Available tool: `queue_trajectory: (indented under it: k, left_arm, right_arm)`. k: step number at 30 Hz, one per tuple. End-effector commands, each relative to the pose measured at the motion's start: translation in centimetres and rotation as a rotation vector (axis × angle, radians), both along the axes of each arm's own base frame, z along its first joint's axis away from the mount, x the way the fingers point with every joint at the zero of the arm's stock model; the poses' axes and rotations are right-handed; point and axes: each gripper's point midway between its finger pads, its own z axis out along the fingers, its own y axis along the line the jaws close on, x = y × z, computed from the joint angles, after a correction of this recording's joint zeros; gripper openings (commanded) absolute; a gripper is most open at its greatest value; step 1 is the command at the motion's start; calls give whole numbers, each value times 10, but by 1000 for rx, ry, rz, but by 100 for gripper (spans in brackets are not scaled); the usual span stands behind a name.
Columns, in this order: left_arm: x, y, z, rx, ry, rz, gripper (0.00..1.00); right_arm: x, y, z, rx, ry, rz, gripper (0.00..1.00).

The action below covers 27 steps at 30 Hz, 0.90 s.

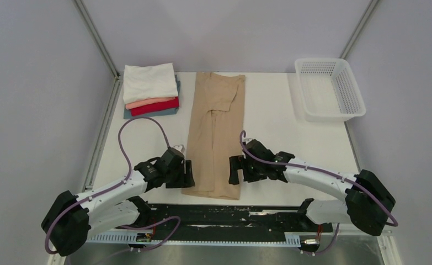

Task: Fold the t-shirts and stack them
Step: Grab the bottom of the folded rectangular tshirt with both arms

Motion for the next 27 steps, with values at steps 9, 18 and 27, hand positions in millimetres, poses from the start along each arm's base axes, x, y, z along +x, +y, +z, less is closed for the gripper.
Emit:
queue_trajectory:
  k: [9,18,27]
  left_arm:
    - [-21,-8,-8,-56,61,-103,16]
    - [-26,-2,-9,-38,93,-76,0]
    - [-20,-20,0,-127,78,-70,0]
  right_arm:
    - [-53,12,-15,54,128,18,86]
    - [-70,24,-27,57,179,38,61]
    - [-65,18,-28,44,140,-4,17]
